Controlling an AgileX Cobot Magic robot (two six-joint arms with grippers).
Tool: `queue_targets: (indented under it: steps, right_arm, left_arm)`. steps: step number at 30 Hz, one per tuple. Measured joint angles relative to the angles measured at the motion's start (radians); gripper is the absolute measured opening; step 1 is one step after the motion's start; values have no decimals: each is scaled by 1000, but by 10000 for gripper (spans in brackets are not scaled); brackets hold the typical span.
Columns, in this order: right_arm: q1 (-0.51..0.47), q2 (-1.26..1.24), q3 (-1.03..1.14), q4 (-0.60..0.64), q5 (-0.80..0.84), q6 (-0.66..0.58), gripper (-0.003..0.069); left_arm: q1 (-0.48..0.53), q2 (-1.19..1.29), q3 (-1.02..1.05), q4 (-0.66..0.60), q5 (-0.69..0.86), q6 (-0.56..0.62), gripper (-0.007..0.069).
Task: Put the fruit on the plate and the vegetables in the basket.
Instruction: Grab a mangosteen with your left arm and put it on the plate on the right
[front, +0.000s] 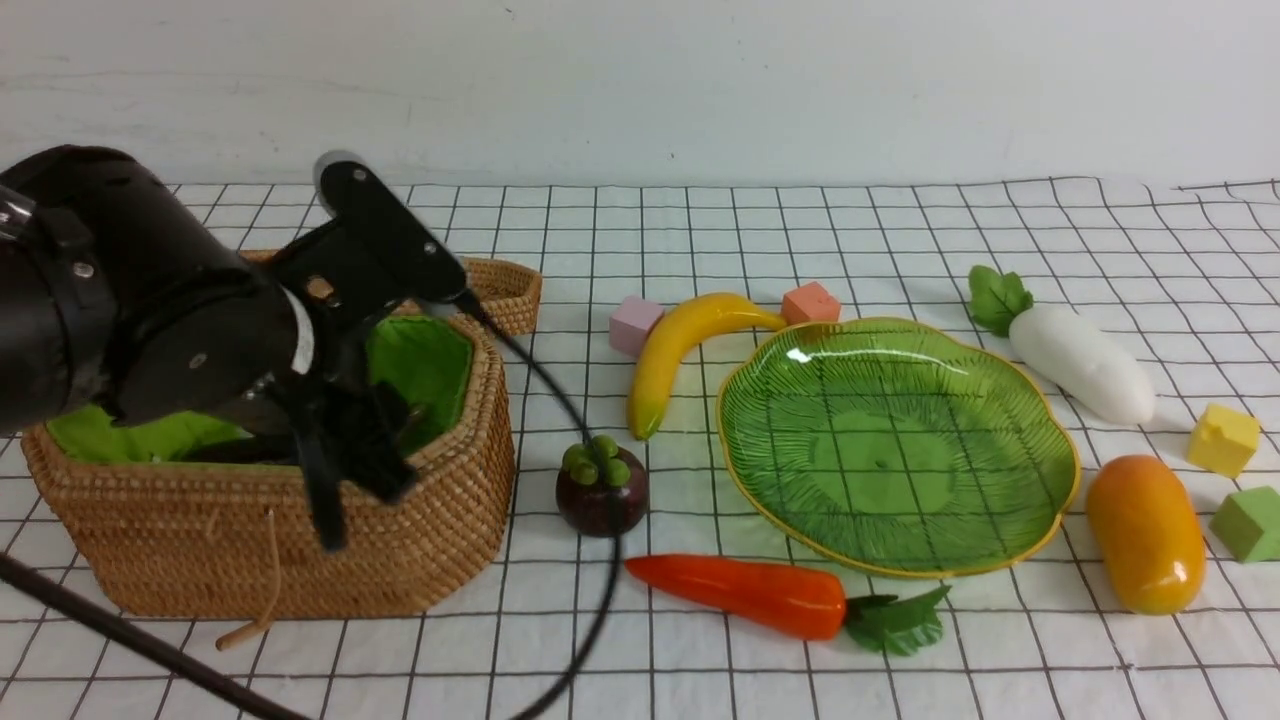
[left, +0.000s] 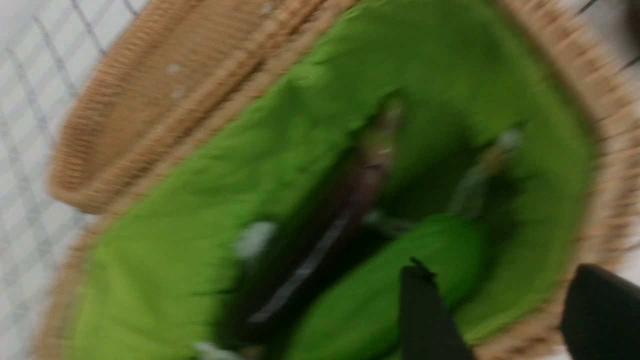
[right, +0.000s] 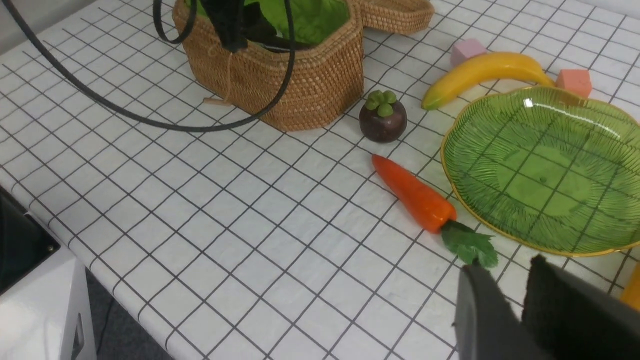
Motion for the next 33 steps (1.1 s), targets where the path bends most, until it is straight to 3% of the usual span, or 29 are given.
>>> queue_targets:
  steps: [1, 2, 4, 5, 9, 13, 16, 17, 24, 28, 33]
  right_arm:
    - [0, 0, 0, 0, 1, 0, 159]
    - [0, 0, 0, 0, 9, 0, 160]
    - [0, 0, 0, 0, 12, 0, 162]
    - [0, 0, 0, 0, 12, 0, 162]
    - [0, 0, 0, -2, 13, 0, 163]
    - [0, 0, 0, -4, 30, 0, 165]
    - [0, 0, 0, -6, 53, 0, 169]
    - [0, 0, 0, -6, 58, 0, 170]
    - [0, 0, 0, -1, 65, 0, 176]
    - [0, 0, 0, 0, 65, 0, 176]
    - [0, 0, 0, 3, 65, 0, 179]
  left_arm:
    - [-6, -1, -2, -14, 5, -8, 260]
    - [-50, -5, -20, -111, 47, -40, 121]
    - [-95, 10, -60, -226, 119, -30, 5]
    - [-115, 36, -106, -302, 178, 5, -13]
    - [-121, 137, -251, -406, 307, 145, -10]
    - [-121, 234, -382, -410, 354, 327, 59]
    - [-121, 311, -446, -404, 326, 477, 193]
    - [-121, 336, -462, -394, 290, 507, 274]
    - [-121, 484, -472, -250, 81, 532, 588]
    - [-121, 546, -472, -170, 51, 497, 612]
    - [-121, 622, -472, -64, 49, 436, 557]
